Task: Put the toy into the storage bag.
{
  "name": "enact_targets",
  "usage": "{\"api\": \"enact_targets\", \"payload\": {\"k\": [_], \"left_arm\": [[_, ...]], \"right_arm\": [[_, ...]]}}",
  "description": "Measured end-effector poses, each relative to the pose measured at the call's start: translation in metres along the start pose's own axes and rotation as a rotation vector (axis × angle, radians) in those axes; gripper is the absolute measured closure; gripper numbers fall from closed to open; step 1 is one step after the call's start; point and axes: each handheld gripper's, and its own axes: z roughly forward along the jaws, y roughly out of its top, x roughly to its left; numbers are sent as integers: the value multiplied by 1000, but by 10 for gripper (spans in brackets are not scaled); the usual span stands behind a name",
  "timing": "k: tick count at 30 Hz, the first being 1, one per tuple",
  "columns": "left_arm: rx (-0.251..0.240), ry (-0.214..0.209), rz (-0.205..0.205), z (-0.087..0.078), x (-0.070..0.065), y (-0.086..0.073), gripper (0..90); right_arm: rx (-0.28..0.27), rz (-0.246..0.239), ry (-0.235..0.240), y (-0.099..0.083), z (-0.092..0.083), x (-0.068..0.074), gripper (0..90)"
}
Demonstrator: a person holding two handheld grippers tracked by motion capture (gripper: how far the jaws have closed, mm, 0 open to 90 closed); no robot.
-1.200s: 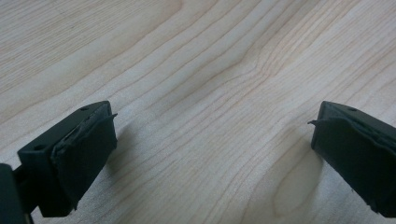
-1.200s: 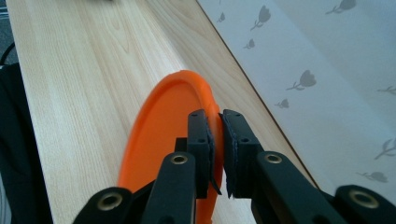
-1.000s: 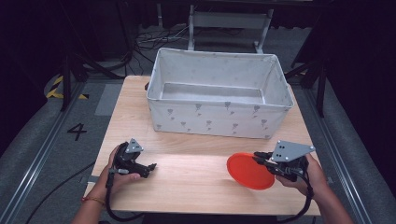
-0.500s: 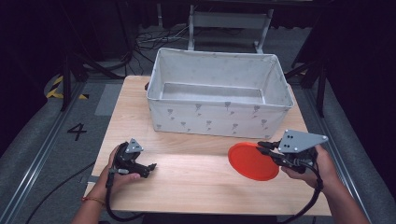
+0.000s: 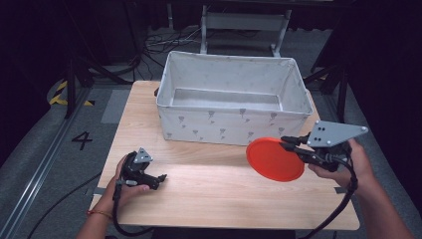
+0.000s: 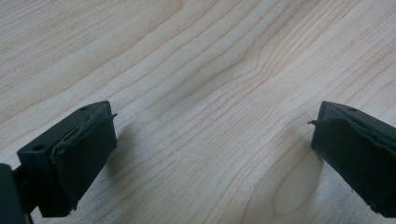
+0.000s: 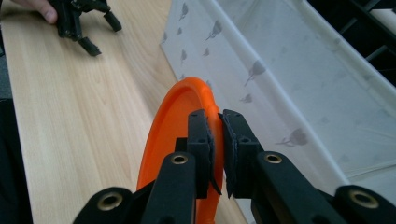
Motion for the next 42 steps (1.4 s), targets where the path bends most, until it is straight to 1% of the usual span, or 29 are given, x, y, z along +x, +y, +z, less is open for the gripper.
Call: {"api": "enact_targets", "payload": {"k": [2,6,7,11,13,14,17,20,21,26,27,28,29,31,33,35,36,37,38,42], "left_arm": [[0,0,1,0,0,0,4],[0,0,1,0,0,0,4],[0,0,1,0,0,0,4],[0,0,1,0,0,0,4],[1,1,2,0,0,0,4],[1,1,2,0,0,0,4],[1,0,1,0,0,0,4],[0,-1,0,0,0,0,4],[0,1,1,0,0,0,4],[0,1,1,0,0,0,4],[0,1,1,0,0,0,4],[0,0,0,0,0,0,4],[0,0,0,0,0,0,4],[0,1,1,0,0,0,4],[0,0,1,0,0,0,4],[1,0,1,0,0,0,4],[1,0,1,0,0,0,4],[1,0,2,0,0,0,4],[1,0,0,0,0,0,4],[1,-1,1,0,0,0,4]], "right_arm": [[-8,-7,-14,7,-5,-4,824],[-21,-14,-22,22,-15,-13,825],[-21,-14,-22,22,-15,-13,825],[-31,-11,-40,37,-22,-26,825],[-38,-7,-44,41,-24,-31,824],[-38,-7,-44,41,-24,-31,824],[-38,-3,-57,49,-26,-41,824],[-30,-2,-79,59,-26,-52,825],[-30,2,-78,61,-26,-55,824],[-16,5,-93,72,-20,-74,824],[-16,5,-93,72,-20,-74,824],[-9,14,-96,74,-16,-82,825],[-9,14,-96,74,-16,-82,825],[-3,17,-100,77,-13,-90,825],[17,16,-115,81,-8,-97,824],[18,23,-124,85,-4,-106,824],[18,23,-124,85,-4,-106,824],[13,27,-122,88,0,-113,825],[13,27,-122,88,0,-113,825],[5,47,-125,89,11,-127,824]]}}
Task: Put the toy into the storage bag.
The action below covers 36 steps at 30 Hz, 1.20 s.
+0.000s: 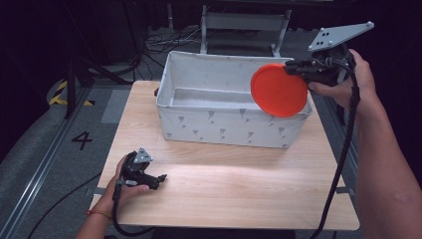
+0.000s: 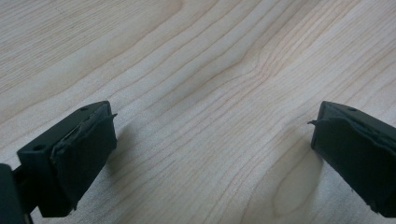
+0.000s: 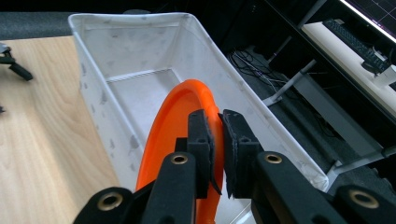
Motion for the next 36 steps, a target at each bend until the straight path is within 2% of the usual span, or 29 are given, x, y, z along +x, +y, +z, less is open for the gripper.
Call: {"api": "enact_targets", "payload": {"k": [4,10,20,24,30,36], "left_arm": [[-1,0,-1,0,0,0,4],[-1,-6,1,0,0,0,3],[2,-8,2,0,0,0,3],[3,-4,6,0,1,0,3],[1,-5,4,0,1,0,3],[1,-3,6,0,1,0,3]], "right_arm": [[-11,33,11,-5,13,-13,824],[-8,62,2,-12,31,-28,824],[21,69,-12,-26,52,-43,825],[9,73,17,-33,59,-45,824],[64,57,45,-44,75,-42,824],[94,36,73,-50,87,-39,824]]}}
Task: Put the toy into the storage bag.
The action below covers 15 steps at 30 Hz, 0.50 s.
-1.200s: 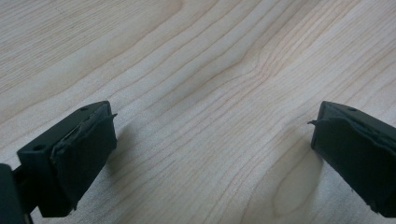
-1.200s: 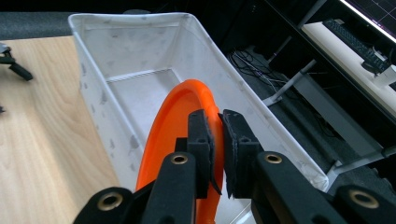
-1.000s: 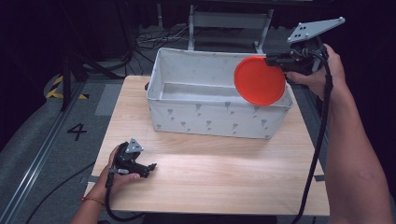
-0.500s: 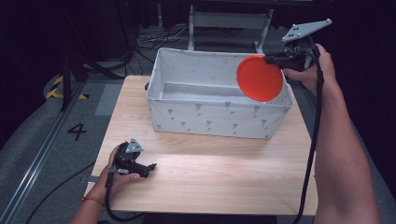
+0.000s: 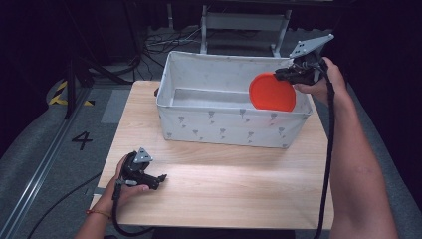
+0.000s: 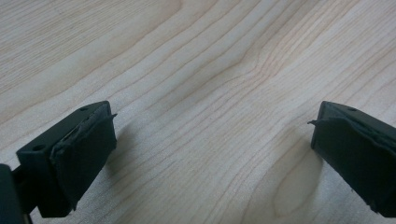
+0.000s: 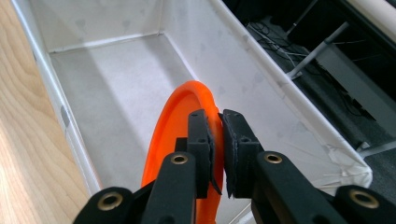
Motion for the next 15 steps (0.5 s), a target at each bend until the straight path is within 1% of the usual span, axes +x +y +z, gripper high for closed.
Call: {"api": "enact_targets", "payload": {"k": [3,5,9,12,15], "left_arm": [[0,-2,-2,0,0,0,3],[0,0,0,0,0,0,3],[0,-1,-1,0,0,0,3],[0,1,0,0,0,0,3],[0,0,0,0,0,0,3]], "right_arm": [[26,-16,17,-3,6,2,824],[42,-37,32,-5,11,4,824],[95,-97,65,-9,21,8,824],[123,-137,120,-12,27,11,824],[183,-173,151,-14,35,15,824]]}}
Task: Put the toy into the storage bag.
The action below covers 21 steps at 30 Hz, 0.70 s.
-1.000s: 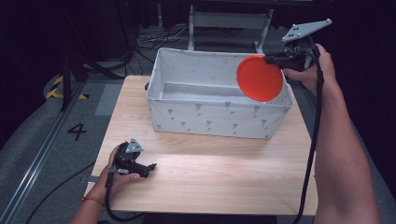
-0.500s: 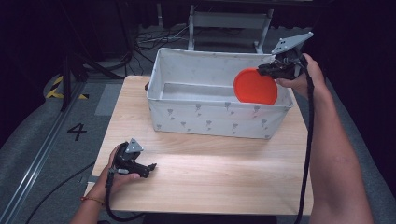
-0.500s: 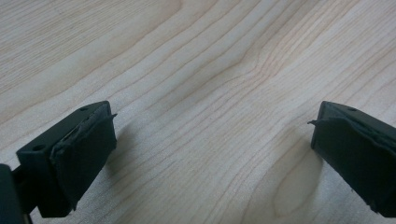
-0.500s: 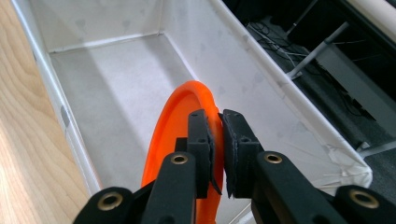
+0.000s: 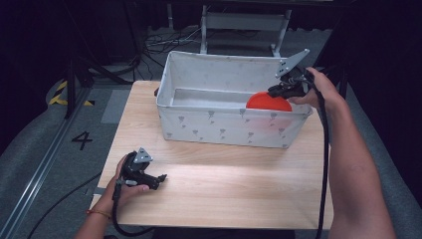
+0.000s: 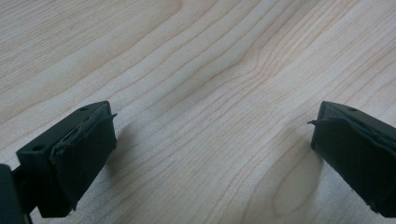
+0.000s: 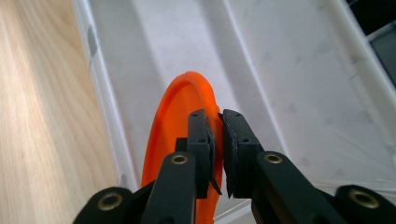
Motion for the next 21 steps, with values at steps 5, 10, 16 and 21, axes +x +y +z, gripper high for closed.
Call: {"api": "enact_targets", "payload": {"k": [5,10,16,21], "left_arm": [[0,-2,-2,0,0,0,3],[0,-2,-3,0,0,0,3],[0,-2,-3,0,0,0,4],[0,-2,-2,0,0,0,4]], "right_arm": [[60,-29,49,0,12,4,824],[130,-56,72,0,23,6,823],[213,-60,97,-2,32,6,823],[273,-65,101,-5,36,4,822]]}}
